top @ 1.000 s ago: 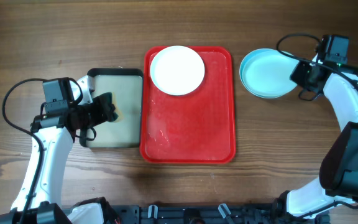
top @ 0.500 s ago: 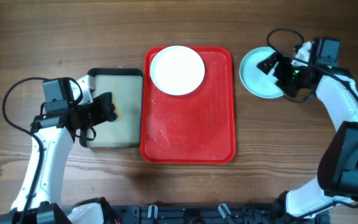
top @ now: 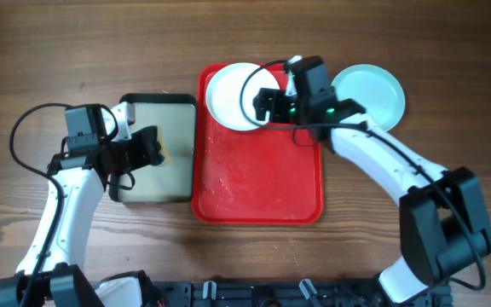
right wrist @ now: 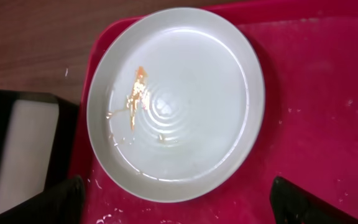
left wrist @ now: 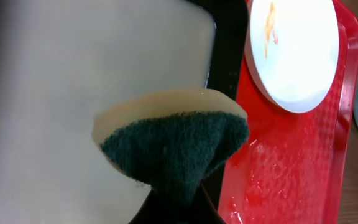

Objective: Clean dirty plates on tray and stack at the side
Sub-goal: 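Move the right gripper to the white plate and grip its rim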

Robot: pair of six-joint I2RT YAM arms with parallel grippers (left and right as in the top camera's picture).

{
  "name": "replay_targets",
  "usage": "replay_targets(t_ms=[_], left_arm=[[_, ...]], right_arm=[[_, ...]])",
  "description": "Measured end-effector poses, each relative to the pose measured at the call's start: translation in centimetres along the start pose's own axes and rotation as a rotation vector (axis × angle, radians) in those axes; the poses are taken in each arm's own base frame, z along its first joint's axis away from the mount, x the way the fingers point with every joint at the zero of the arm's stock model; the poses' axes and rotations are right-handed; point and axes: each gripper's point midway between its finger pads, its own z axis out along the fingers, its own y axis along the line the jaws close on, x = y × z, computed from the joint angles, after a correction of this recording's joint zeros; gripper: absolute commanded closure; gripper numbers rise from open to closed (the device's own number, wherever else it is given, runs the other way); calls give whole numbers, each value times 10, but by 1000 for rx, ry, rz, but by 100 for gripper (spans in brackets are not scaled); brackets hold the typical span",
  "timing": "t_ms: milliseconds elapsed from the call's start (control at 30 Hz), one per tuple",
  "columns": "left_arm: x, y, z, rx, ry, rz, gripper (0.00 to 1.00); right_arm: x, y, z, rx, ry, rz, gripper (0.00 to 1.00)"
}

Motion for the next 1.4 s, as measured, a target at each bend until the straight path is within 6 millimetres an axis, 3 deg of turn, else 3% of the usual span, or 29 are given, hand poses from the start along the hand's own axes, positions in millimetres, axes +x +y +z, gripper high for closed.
replay_targets(t_ms=[167, 267, 333, 467, 567, 700, 900, 933, 1000, 1100, 1233, 1400], left_arm=[[4, -12, 6, 0, 10, 50, 96], [5, -16, 8, -1, 16, 66, 96], [7, -19, 9, 3, 21, 77, 96], [8, -20, 9, 1, 22, 81, 96], [7, -19, 9, -1, 22, 81, 96], [8, -19, 10, -1, 23, 80, 96], [11, -14, 19, -9, 52, 67, 96], [12, -13, 19, -10, 56, 66, 96], [11, -13, 21, -9, 55, 66, 96], [11, -12, 23, -10, 55, 66, 96], [11, -12, 23, -10, 56, 65, 96], [11, -12, 23, -10, 56, 65, 96]], right_arm=[[1, 13, 10, 32, -50, -52, 4], [19, -2, 40, 66, 0, -54, 1], [32, -10, 57, 77, 35, -53, 8], [33, -18, 64, 112, 25, -57, 8], [25, -19, 64, 125, -11, -59, 24], [-5, -37, 59, 227, -145, -49, 40], [-28, -51, 55, 272, -249, 4, 47], [-27, -52, 58, 275, -249, 5, 47], [-23, -56, 69, 276, -246, 12, 63], [-15, -60, 77, 280, -229, 18, 66], [-14, -60, 78, 278, -225, 20, 92], [-9, -63, 79, 290, -204, 22, 96]])
